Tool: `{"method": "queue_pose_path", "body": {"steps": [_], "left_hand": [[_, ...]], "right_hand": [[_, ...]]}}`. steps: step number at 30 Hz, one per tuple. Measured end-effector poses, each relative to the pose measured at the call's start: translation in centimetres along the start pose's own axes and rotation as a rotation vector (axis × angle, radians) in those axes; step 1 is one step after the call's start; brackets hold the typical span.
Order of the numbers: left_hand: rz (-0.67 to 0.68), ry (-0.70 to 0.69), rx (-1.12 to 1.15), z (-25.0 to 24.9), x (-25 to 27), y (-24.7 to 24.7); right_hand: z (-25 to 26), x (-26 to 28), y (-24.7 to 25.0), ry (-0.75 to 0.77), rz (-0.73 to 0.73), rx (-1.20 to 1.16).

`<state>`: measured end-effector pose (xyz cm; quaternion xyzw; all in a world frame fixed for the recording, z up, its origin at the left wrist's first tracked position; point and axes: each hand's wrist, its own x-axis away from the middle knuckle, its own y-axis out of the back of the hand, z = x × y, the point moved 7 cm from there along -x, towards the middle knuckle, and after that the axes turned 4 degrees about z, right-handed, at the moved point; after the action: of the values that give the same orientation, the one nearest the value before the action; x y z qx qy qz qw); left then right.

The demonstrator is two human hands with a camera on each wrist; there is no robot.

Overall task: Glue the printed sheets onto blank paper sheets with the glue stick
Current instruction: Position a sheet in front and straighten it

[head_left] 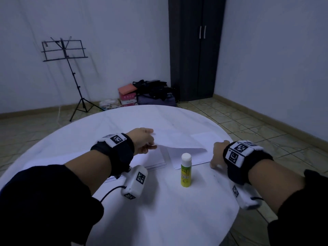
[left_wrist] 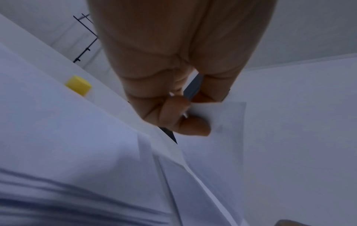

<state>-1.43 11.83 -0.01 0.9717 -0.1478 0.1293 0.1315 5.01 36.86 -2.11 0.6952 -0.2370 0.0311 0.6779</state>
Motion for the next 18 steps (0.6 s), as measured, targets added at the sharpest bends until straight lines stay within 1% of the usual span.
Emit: {"method": "queue_pose_path", "body": {"steps": [2, 3, 5, 7, 9, 11, 13, 16, 18], "left_hand": [[-0.034, -0.004, 0.012, 0.8, 1.8, 1.8], [-0.050, -0.003, 0.018, 1.4, 2.7, 2.7], [-0.074, 0.001, 0.017, 2.6, 4.6, 4.1], [-0.083, 0.012, 0.005, 3.9, 6.4, 5.3], [-0.067, 0.034, -0.037, 5.2, 8.1, 6.0], [-0.042, 0.068, -0.108, 6.4, 9.8, 6.4], [-0.029, 0.103, -0.195, 7.4, 11.3, 6.8], [0.010, 0.156, -0.311, 8.8, 13.1, 6.9], [0.047, 0.190, -0.398, 9.6, 14.0, 6.7]], "right_hand": [[-0.1, 1.1, 0.3, -0.059, -0.027, -0.009], [0.2, 1.8, 0.2, -0.045, -0.007, -0.019], [1.3, 3.7, -0.4, 0.023, 0.084, -0.077], [2.3, 5.3, -1.4, 0.098, 0.184, -0.250], [3.3, 6.4, -2.2, 0.166, 0.243, -0.463], [4.1, 7.1, -2.8, 0.182, 0.233, -0.582], [4.9, 7.7, -3.2, 0.180, 0.214, -0.630], [5.7, 8.7, -2.9, 0.182, 0.134, -0.592], [6.1, 9.1, -2.9, 0.179, 0.110, -0.591]]}}
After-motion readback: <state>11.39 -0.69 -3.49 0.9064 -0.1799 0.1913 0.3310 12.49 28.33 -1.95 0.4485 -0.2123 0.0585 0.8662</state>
